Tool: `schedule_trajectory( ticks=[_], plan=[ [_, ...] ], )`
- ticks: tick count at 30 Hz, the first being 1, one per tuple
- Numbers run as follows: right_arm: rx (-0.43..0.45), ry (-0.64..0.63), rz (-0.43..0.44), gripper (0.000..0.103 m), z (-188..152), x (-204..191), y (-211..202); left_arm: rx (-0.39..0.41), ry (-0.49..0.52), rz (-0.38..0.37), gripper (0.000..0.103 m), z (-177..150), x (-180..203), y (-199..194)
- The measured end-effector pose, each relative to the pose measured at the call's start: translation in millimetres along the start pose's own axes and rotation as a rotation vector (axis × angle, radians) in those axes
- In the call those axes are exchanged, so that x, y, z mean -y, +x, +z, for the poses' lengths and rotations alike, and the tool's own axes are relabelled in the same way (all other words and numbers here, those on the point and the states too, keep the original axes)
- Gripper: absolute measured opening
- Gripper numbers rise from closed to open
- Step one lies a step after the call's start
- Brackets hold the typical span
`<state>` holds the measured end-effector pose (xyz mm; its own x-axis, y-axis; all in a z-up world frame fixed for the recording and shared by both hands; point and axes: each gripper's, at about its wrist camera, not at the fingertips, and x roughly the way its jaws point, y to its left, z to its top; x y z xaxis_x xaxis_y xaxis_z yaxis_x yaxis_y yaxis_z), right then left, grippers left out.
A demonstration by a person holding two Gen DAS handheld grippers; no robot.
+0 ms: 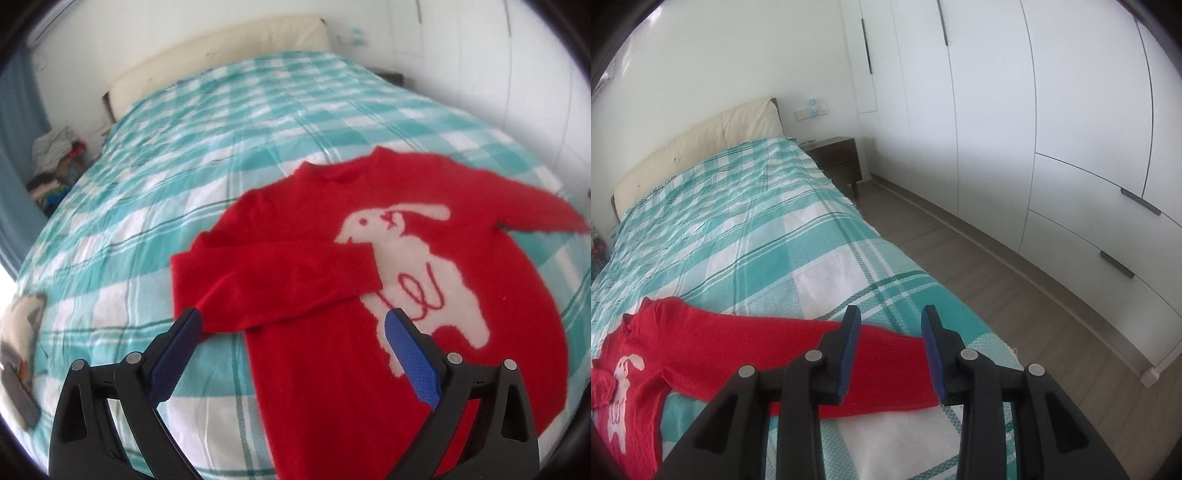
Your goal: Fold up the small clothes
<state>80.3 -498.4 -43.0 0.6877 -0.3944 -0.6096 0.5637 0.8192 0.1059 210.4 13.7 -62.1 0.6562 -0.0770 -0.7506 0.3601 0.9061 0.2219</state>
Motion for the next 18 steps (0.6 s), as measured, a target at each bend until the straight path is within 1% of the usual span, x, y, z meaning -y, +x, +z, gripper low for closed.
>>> schedule_trajectory(
  ticks=[1, 2, 4, 5, 9, 10, 11, 12, 13, 15, 16, 18],
  plan=[
    [-0.004, -0.002, 0.006, 0.034, -1.2, -1.2, -0.1, -0.023, 0.078, 0.007, 0.087, 0.6, 12.1, 17.8],
    [-0.007, -0.001, 0.010, 0.034, -1.7, -0.9, -0.3, -0.060, 0.142, 0.008, 0.083, 0.6, 22.6, 34.8],
    [-0.008, 0.008, 0.012, 0.034, -2.4, 0.3, 0.2, -0.132, 0.208, -0.016, 0.074, -0.2, 33.9, 63.9],
    [-0.008, 0.012, 0.012, 0.034, -2.7, 1.1, 0.2, -0.143, 0.220, -0.027, 0.074, 0.0, 37.1, 72.4],
    [-0.020, 0.027, 0.023, 0.034, -2.1, 2.4, 4.2, -0.102, 0.248, -0.060, 0.073, 8.9, 41.9, 83.0],
    [-0.025, 0.025, 0.026, 0.034, -2.2, 1.0, 5.8, -0.096, 0.243, -0.080, 0.062, 11.3, 41.8, 84.1],
    [-0.029, 0.019, 0.028, 0.034, -2.2, -0.9, 7.1, -0.098, 0.231, -0.110, 0.052, 13.0, 41.1, 86.0],
    [-0.031, 0.009, 0.029, 0.034, -2.5, -3.8, 7.9, -0.114, 0.212, -0.141, 0.018, 14.5, 40.2, 89.6],
    [-0.031, -0.005, 0.028, 0.034, -3.0, -6.9, 8.3, -0.120, 0.194, -0.145, 0.005, 15.4, 38.6, 91.4],
    [-0.030, -0.028, 0.029, 0.034, -3.8, -12.1, 8.2, -0.077, 0.135, -0.159, 0.004, 16.2, 30.1, 81.0],
    [-0.028, -0.038, 0.029, 0.034, -4.0, -14.2, 8.6, -0.050, 0.071, -0.171, 0.003, 17.4, 18.4, 72.4],
    [-0.023, -0.055, 0.027, 0.034, -4.0, -17.4, 7.5, 0.019, -0.093, -0.176, 0.003, 17.8, -20.0, 49.5]
  ],
)
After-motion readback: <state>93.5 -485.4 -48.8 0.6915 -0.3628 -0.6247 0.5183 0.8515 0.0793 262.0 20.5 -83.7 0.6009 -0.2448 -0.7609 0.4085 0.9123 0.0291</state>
